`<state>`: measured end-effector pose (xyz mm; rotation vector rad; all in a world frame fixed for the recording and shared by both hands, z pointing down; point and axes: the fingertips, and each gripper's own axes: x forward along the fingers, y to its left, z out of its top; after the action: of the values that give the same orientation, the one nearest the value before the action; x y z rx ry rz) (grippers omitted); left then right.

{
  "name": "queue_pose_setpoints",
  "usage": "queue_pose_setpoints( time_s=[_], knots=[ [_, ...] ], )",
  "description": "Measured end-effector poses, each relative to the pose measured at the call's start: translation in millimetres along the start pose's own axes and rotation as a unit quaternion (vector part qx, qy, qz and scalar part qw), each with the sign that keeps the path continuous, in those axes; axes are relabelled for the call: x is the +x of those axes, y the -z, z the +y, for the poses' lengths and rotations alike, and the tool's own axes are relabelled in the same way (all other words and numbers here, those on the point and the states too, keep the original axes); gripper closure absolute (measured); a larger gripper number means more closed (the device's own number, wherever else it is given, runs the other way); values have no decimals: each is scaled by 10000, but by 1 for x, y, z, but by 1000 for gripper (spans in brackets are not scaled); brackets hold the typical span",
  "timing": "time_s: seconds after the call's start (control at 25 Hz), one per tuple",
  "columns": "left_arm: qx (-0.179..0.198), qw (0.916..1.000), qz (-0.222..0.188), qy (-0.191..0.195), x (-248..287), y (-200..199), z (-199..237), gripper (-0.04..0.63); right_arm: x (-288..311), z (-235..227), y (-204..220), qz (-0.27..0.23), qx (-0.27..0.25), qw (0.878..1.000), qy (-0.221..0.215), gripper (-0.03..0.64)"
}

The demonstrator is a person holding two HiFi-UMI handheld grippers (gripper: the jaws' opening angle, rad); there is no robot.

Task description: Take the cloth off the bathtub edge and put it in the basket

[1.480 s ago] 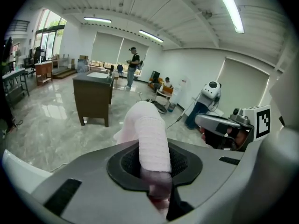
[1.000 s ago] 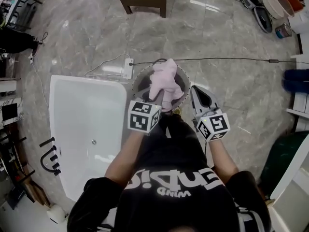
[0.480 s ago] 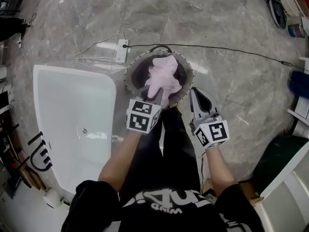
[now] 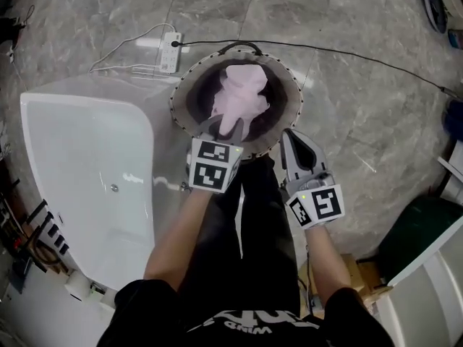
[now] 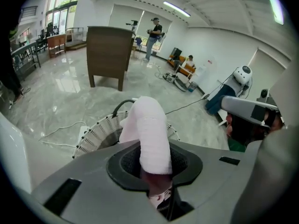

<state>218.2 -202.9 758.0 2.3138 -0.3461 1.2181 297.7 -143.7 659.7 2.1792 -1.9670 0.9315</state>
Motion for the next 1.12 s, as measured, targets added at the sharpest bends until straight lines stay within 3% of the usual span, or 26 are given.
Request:
queue_pose_setpoints(
  time_s=[0.52,0.56,0.64,0.84,1.12],
  knots=[
    [16,9992,169,-354,28,39,16,506,-2,-9,28,-1,205,9997,120,607],
    [19,9992,160,-352,32,41,16,485,-2,-10,29,5,215,9997,125,607],
    [-21,9992,190,-348,41,46,18,349,-2,-11,30,28,231,9996,139,607],
    [41,9983,334,-483,60,59,23,316,1,-16,38,107,281,9994,181,607],
    [-11,9990,257,-357,60,53,18,307,6,-15,43,243,261,9993,116,607]
  ],
)
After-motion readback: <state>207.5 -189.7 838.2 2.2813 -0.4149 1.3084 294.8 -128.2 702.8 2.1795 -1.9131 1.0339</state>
